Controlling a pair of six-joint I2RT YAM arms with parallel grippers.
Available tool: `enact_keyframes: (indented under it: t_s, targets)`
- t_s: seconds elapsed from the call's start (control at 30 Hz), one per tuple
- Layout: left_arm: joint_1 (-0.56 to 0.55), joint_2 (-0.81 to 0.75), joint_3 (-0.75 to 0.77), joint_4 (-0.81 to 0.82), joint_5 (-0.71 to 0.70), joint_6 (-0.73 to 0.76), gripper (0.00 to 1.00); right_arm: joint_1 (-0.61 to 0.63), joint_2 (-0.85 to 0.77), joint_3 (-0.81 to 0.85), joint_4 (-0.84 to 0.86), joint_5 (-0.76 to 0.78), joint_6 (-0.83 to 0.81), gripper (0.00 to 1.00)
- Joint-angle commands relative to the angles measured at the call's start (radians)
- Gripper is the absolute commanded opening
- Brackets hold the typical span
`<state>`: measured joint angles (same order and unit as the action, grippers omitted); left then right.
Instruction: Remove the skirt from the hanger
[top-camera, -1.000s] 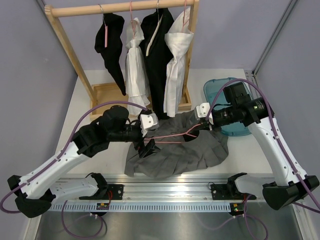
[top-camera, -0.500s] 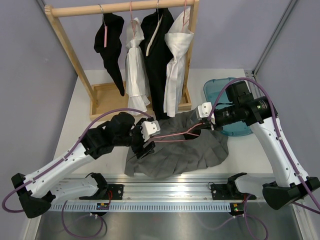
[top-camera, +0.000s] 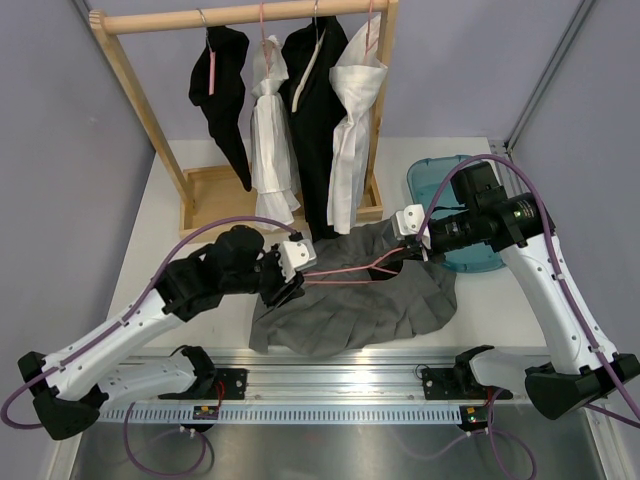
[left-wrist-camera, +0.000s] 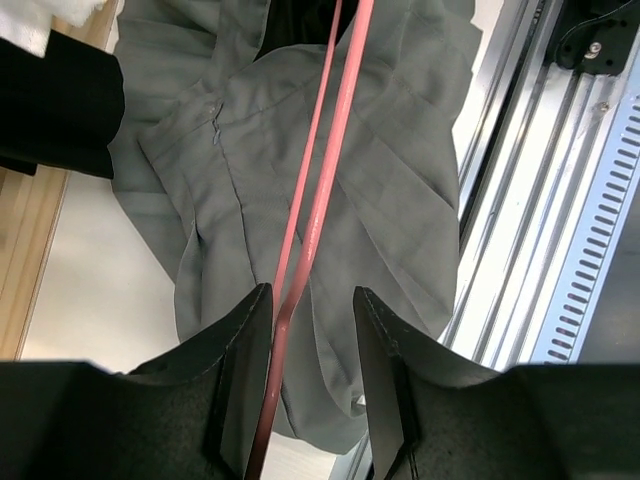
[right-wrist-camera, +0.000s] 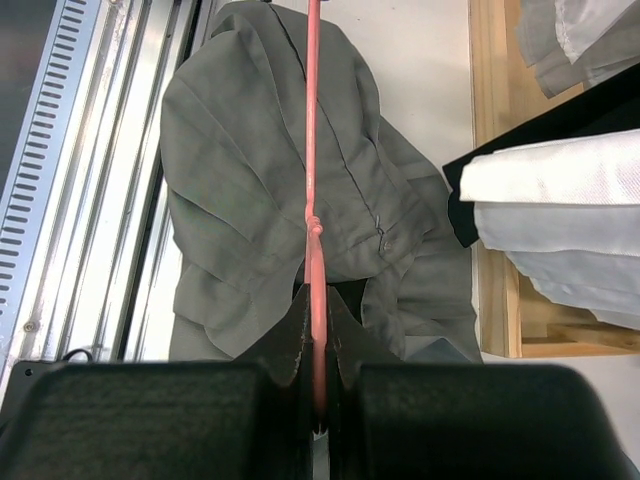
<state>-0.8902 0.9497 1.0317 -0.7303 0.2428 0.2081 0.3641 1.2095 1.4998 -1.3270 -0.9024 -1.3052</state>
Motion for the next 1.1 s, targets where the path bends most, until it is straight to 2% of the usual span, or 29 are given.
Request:
enact_keyframes:
  t_s: [0.0, 0.1, 0.2, 0.33, 0.53, 0.67, 0.7, 0.73, 0.87, 1.07]
  targets:
    - [-0.001, -0.035, 0.007, 0.023, 0.032, -0.009, 0.12, 0.009, 0.001, 0.013, 0.014, -0.036, -0.005, 0.00]
    - [-0.001, -0.026, 0.028, 0.008, 0.053, -0.010, 0.49, 0.009, 0.007, 0.013, 0.008, -0.043, -0.009, 0.00]
    - [-0.003, -0.023, 0.042, -0.011, 0.061, 0.016, 0.64, 0.009, 0.012, 0.014, 0.003, -0.040, -0.016, 0.00]
    - [-0.003, -0.019, 0.062, -0.029, 0.052, 0.050, 0.67, 0.010, 0.016, 0.014, -0.009, -0.030, -0.028, 0.00]
    - [-0.003, 0.033, 0.102, -0.110, 0.043, 0.117, 0.55, 0.012, 0.019, 0.013, -0.020, -0.026, -0.040, 0.00]
    - [-0.003, 0.058, 0.122, -0.119, 0.055, 0.152, 0.28, 0.018, 0.019, 0.007, -0.024, -0.020, -0.048, 0.00]
    - [-0.003, 0.066, 0.125, -0.124, 0.058, 0.158, 0.16, 0.019, 0.019, 0.007, -0.023, -0.018, -0.048, 0.00]
    - [-0.004, 0.081, 0.125, -0.135, 0.065, 0.166, 0.13, 0.019, 0.018, 0.008, -0.023, -0.018, -0.048, 0.00]
    - [-0.003, 0.104, 0.123, -0.152, 0.081, 0.166, 0.01, 0.019, 0.018, 0.011, -0.021, -0.016, -0.045, 0.00]
    - [-0.003, 0.084, 0.114, -0.161, 0.087, 0.126, 0.00, 0.019, 0.013, -0.013, 0.017, -0.015, -0.005, 0.02]
